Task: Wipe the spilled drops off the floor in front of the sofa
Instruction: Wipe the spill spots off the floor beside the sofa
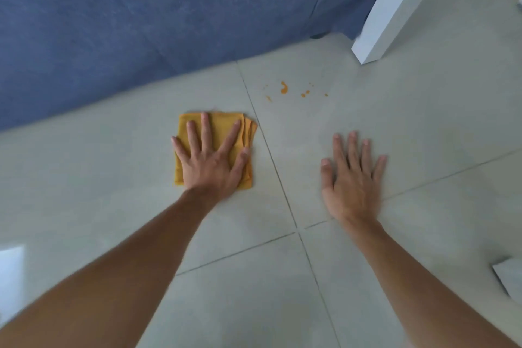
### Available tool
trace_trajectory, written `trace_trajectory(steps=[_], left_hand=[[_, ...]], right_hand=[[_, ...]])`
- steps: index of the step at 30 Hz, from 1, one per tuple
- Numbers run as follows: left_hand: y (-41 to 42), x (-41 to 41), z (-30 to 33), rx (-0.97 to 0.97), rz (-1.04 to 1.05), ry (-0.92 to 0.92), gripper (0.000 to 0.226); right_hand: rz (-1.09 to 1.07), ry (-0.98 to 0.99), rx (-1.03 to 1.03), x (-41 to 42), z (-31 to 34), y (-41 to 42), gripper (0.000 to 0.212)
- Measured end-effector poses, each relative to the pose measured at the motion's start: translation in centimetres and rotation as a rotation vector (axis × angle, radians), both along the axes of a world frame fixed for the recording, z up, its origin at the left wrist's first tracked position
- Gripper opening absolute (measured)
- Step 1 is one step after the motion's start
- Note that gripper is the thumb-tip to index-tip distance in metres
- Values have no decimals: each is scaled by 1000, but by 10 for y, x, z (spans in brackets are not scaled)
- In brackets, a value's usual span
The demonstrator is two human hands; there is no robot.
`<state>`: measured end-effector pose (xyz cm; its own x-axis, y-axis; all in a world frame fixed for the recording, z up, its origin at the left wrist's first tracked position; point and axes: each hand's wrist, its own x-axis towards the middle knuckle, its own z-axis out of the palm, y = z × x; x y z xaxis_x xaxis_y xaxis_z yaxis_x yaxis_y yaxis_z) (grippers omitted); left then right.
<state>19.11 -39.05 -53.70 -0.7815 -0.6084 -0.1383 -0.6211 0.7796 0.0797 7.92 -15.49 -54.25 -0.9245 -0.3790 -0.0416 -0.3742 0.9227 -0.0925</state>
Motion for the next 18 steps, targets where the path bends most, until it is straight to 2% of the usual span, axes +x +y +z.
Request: trace_trajectory(steps=[5,9,11,14,16,18], left_hand=[[-44,-108,-3,18,76,18,65],[-16,-166,0,30,-45,0,66],[14,-161,0,43,-152,-7,66],[65,-116,1,47,-296,23,64],[87,-72,3,38,-368,34,63],[89,-31,4,18,-404,17,63]], right_hand=[[1,72,-30,-3,-10,1,62],[17,58,-54,-6,-8,-1,61],[-2,10,-180,-11,-5,1,62],[-43,-20,-476,-18,1,7,60],[-40,46,-458,-27,3,12,59],[-34,37,-293,-39,7,14,62]])
